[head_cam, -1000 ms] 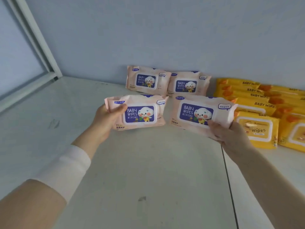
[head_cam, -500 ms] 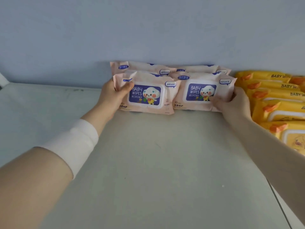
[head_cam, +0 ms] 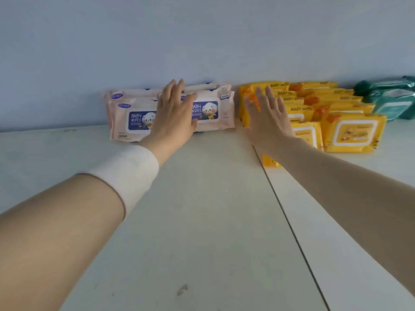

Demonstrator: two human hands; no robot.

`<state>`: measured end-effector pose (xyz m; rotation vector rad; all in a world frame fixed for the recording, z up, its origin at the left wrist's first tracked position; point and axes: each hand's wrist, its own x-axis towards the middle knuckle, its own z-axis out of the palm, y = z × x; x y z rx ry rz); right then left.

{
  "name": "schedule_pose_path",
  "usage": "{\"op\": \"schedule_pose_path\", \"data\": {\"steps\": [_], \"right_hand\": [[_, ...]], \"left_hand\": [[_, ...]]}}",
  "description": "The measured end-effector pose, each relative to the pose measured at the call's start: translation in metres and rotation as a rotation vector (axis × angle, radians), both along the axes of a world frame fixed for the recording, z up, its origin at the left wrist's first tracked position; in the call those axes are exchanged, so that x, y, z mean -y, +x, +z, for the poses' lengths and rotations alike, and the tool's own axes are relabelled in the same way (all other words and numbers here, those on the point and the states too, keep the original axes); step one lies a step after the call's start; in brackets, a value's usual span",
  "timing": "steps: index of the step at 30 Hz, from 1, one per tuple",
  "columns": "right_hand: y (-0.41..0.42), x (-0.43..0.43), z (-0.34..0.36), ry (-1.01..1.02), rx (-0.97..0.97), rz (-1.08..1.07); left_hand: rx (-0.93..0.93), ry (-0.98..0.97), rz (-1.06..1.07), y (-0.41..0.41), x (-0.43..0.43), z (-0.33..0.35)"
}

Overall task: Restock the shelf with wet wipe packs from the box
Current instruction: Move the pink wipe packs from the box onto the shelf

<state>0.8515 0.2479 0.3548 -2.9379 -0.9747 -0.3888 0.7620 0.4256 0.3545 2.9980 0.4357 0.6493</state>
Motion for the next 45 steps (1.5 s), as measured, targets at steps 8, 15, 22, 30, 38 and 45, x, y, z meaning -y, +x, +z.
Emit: {"op": "schedule_pose_path", "data": {"steps": [8,15,22,30,38,45], "right_hand": [[-0.037,0.275,0.022,-0.129,-0.063,-0.284],[-0.071,0.56,-0.002,-0.201,-0.269,-0.709],[-0.103,0.766,-0.079,-0.25,-0.471,-0.991],[-0.157,0.906,-0.22,-0.214,-0.855,-1.219],[-0.199,0.928,-0.37,-0.007,-1.201,-1.195],[-0.176,0.934,-0.519,0.47,-1.271,-1.291]], "left_hand": [[-0.293,0.325,-0.367,0.027,0.266,0.041],[-0.402,0.442,-0.697,0.057,0.539,0.022],[-0.535,0.501,-1.036,0.085,0.76,-0.053],[-0.859,0.436,-1.181,0.093,0.912,-0.212],[-1.306,0.125,-0.986,0.066,0.968,-0.353],[-1.501,-0.302,-0.581,0.084,1.006,-0.506]]}}
